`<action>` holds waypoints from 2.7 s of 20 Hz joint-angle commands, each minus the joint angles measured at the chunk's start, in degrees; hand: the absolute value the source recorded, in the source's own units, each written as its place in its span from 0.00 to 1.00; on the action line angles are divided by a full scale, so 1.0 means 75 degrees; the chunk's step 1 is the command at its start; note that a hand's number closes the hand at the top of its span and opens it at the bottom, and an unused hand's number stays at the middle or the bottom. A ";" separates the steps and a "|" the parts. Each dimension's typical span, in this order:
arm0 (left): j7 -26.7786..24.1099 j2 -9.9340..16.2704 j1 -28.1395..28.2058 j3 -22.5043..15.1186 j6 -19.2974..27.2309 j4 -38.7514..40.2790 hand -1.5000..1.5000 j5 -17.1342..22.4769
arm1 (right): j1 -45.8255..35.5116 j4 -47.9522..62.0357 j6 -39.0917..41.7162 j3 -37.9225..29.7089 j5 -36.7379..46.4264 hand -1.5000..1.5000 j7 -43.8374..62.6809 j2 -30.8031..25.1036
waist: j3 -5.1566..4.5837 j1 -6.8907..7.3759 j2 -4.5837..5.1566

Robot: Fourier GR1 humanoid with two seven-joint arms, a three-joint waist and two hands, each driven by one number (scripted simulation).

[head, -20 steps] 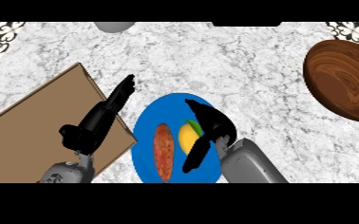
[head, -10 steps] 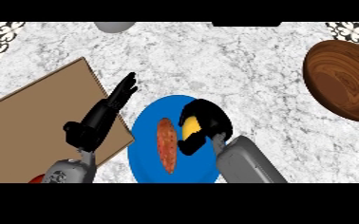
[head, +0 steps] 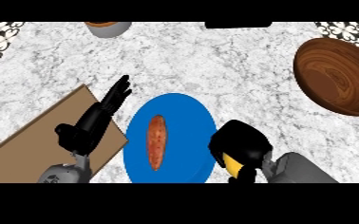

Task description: Pick the lemon from the plate and place it in the bowl

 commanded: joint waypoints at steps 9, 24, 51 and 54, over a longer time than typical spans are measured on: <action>-0.0173 0.0097 0.0416 0.0218 0.0127 -0.0157 0.50 -0.0008 | 0.1619 -0.1654 -0.3289 -0.2497 -0.0267 1.00 -0.4943 -0.4281 | 0.0023 -0.0490 0.0071; 0.0309 -0.0204 -0.0083 -0.0184 0.0070 -0.0270 0.50 -0.0126 | 0.2604 0.1611 -0.1404 -0.6663 -0.4481 1.00 -0.7820 -0.5051 | -0.0021 0.0250 0.0204; -0.0017 -0.0291 -0.0385 -0.0216 -0.0244 0.0117 0.50 -0.0178 | -0.2892 0.8541 -0.0867 -0.4958 -0.1164 0.00 -0.9248 -0.2760 | -0.0004 0.0612 0.0310; 0.0039 -0.0387 -0.0379 -0.0334 -0.0028 -0.0039 0.50 -0.0410 | -0.3244 0.8969 -0.0535 -0.5329 -0.1621 0.00 -0.8853 -0.2581 | -0.0003 0.0617 0.0297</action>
